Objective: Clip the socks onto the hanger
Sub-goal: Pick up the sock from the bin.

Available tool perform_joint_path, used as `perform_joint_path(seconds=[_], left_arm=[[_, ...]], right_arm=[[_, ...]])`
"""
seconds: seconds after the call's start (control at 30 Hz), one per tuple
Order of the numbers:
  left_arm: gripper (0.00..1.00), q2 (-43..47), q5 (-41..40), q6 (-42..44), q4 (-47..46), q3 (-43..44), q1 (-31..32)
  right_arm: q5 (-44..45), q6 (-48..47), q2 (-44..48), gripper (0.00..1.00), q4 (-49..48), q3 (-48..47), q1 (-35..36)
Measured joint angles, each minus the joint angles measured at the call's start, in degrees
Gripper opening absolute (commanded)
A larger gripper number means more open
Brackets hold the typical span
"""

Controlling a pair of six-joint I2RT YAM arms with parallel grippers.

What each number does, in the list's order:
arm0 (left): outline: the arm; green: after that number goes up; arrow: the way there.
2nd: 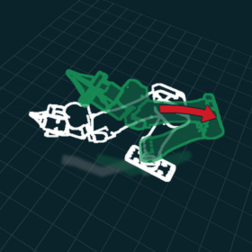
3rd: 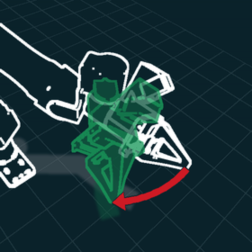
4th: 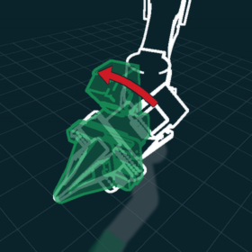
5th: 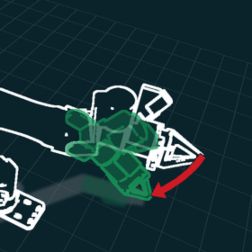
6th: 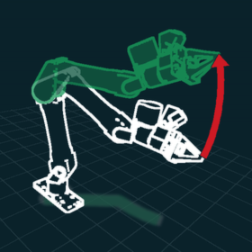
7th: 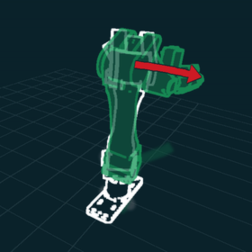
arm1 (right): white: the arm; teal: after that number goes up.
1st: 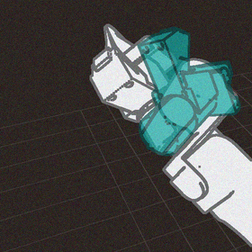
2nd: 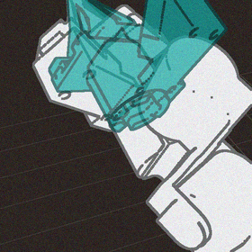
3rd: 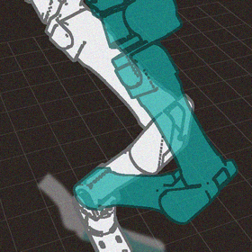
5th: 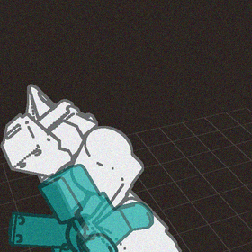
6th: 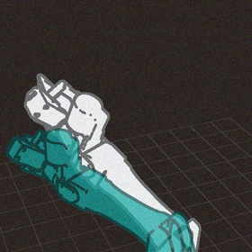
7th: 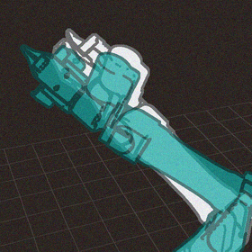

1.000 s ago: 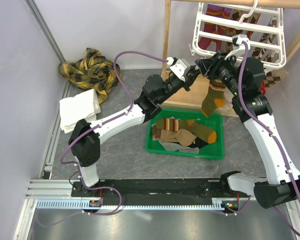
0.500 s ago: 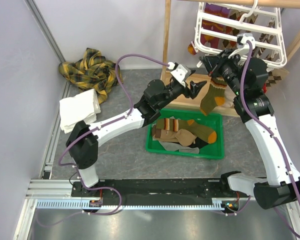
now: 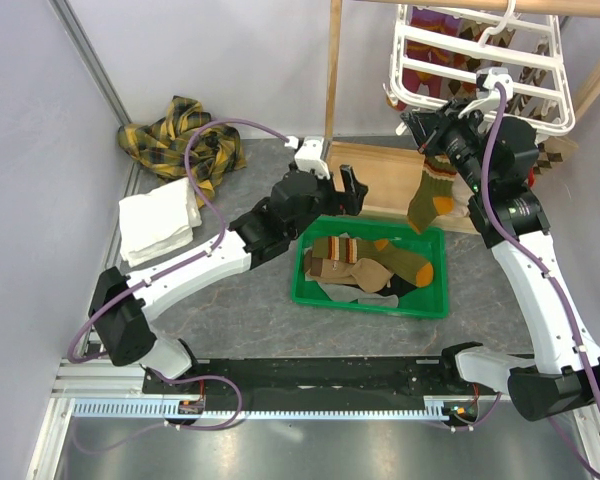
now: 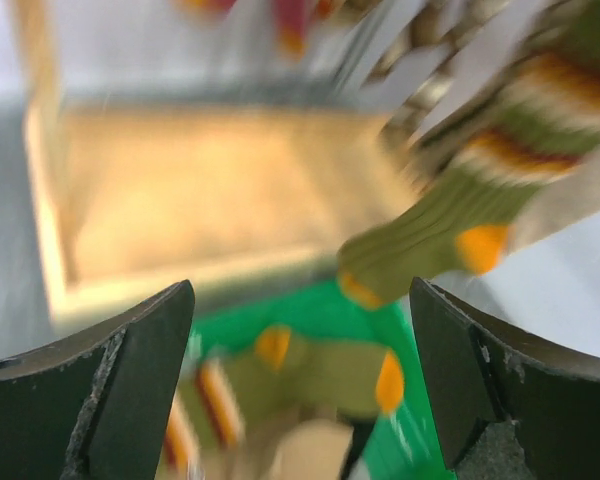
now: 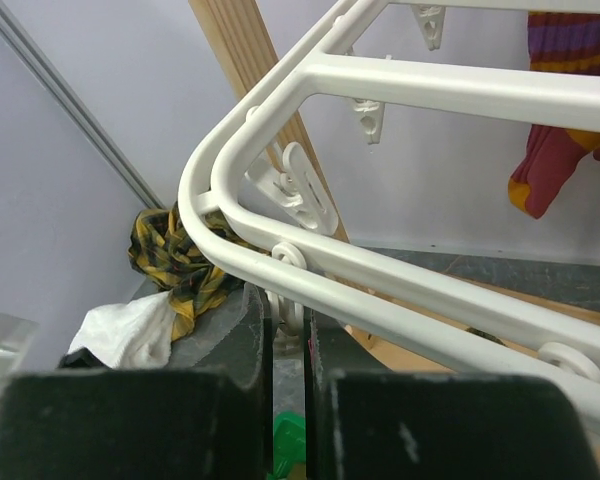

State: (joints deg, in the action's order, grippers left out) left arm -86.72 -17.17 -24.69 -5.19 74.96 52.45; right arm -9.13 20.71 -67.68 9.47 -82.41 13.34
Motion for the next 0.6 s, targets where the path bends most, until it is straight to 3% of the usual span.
perform_joint_path(seconds=[0.2, 0.33, 0.47, 0.6], left_arm=[[0.88, -0.1, -4.4, -15.1, 19.5, -0.4, 0.0], [0.82, -3.1, -5.3, -23.3, 27.5, 0.5, 0.0], [0.67, -9.4, -5.2, -29.8, 33.7, 3.6, 0.0], [0.65, -15.2, -4.7, -35.7, 38.7, 6.6, 0.0]], right_arm=[[0.3, -0.6, 0.3, 0.00, 0.0, 0.7, 0.0], [0.6, -0.9, 0.5, 0.00, 0.0, 1.4, 0.0], [1.3, -1.2, 0.5, 0.00, 0.0, 1.9, 0.0], [1.6, -1.4, 0.6, 0.00, 0.0, 2.3, 0.0]])
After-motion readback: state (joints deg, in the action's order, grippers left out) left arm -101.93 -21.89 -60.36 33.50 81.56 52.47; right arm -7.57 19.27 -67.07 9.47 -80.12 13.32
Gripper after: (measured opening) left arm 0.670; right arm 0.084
